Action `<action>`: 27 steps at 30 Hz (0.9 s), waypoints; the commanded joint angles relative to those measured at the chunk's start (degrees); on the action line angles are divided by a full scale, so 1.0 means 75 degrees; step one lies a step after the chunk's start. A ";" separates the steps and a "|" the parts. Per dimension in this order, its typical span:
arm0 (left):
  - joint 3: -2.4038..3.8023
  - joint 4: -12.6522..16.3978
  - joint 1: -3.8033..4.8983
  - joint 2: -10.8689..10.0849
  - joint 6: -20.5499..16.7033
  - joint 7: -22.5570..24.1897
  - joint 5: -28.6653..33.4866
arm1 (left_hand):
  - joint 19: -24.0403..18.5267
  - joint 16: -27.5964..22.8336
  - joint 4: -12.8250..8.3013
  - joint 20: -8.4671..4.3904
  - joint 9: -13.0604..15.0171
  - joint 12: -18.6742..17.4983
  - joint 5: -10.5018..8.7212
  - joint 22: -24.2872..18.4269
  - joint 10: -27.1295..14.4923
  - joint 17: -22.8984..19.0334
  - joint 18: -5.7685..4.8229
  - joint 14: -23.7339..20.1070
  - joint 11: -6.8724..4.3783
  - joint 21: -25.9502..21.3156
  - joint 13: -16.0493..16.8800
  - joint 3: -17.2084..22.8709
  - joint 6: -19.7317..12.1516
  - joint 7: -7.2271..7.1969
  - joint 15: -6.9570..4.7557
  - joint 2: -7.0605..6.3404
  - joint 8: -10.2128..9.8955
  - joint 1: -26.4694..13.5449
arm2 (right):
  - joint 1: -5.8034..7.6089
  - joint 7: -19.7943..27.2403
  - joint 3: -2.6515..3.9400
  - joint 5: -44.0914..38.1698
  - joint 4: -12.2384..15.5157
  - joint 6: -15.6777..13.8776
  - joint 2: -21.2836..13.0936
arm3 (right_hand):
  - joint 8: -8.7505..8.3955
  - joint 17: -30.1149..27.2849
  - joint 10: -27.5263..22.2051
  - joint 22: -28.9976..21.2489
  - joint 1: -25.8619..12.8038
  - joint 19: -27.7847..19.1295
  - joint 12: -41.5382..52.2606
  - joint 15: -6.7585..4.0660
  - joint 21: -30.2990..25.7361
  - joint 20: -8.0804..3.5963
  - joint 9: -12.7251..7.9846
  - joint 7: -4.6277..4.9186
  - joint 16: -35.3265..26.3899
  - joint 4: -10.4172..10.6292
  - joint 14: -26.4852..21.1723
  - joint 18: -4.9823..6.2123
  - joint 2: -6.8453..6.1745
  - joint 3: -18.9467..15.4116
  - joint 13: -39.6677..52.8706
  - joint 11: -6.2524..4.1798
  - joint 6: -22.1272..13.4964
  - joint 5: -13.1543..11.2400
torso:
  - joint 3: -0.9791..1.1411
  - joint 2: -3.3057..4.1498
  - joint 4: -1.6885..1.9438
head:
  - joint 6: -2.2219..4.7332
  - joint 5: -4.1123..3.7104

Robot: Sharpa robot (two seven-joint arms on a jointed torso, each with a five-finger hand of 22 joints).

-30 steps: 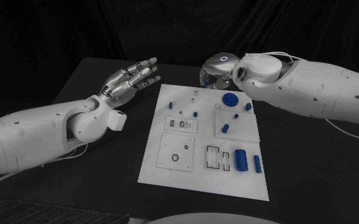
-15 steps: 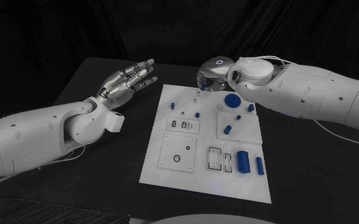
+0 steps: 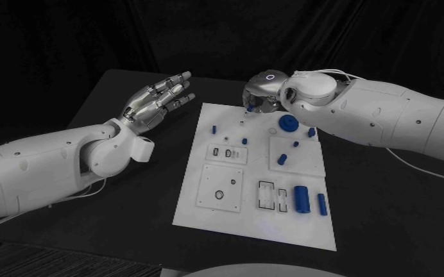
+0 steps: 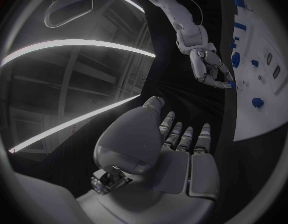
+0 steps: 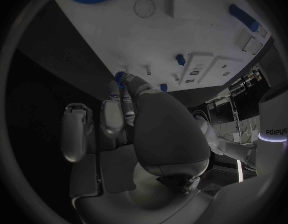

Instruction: Assemble the parts on the task board

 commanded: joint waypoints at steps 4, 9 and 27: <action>0.0007 -0.0012 0.0019 0.0027 0.0084 0.0490 0.0005 | 0.0016 0.0038 -0.0011 0.0026 -0.0006 -0.0020 0.0024 0.0011 -0.0037 0.0017 0.0144 0.0014 -0.0012 -0.0012 -0.0008 0.0056 -0.0014 0.0001 0.0096 0.0000 -0.0022 -0.0077 | -0.0049 -0.0033 0.0004 -0.0064 -0.0059 -0.0068 0.0047 | -0.0066 -0.0003 0.0057 0.0569 -0.0074 0.0003 -0.0067 0.0021 -0.0012 0.0010 0.0018 -0.0002 -0.0012 0.0000 0.0051 -0.0022 0.0033 0.0047 0.0004 0.0008 -0.0097 -0.0053 | -0.0012 -0.0009 -0.0021 | -0.0011 0.0035; 0.0007 -0.0022 0.0019 0.0032 0.0093 0.0493 0.0005 | 0.0026 0.0052 -0.0017 0.0035 -0.0006 -0.0005 0.0023 0.0014 -0.0027 0.0022 0.0147 0.0028 -0.0007 -0.0006 -0.0004 0.0072 -0.0014 0.0001 0.0123 0.0002 -0.0021 -0.0081 | -0.0070 -0.0029 0.0005 -0.0064 -0.0105 -0.0076 0.0092 | -0.0073 0.0002 0.0059 0.0569 -0.0076 0.0002 -0.0075 0.0023 -0.0013 0.0012 0.0020 0.0001 -0.0010 0.0000 0.0052 -0.0022 0.0033 0.0052 0.0003 0.0011 -0.0105 -0.0057 | -0.0008 -0.0011 -0.0003 | -0.0050 0.0030; 0.0007 -0.0130 0.0019 0.0127 0.0199 0.0490 0.0005 | 0.0070 0.0103 -0.0049 0.0063 0.0008 0.0037 0.0031 0.0028 0.0005 0.0039 0.0152 0.0083 0.0029 0.0020 0.0005 0.0152 0.0079 0.0044 0.0190 0.0019 0.0009 -0.0087 | -0.0119 -0.0099 0.0005 -0.0065 -0.0145 0.0010 0.0146 | -0.0203 -0.0023 0.0071 0.0509 -0.0115 -0.0055 -0.0210 0.0050 -0.0074 0.0040 0.0020 0.0034 -0.0034 -0.0005 0.0032 -0.0003 0.0003 0.0126 -0.0011 0.0043 -0.0250 -0.0118 | -0.0018 -0.0008 0.0003 | -0.0085 0.0009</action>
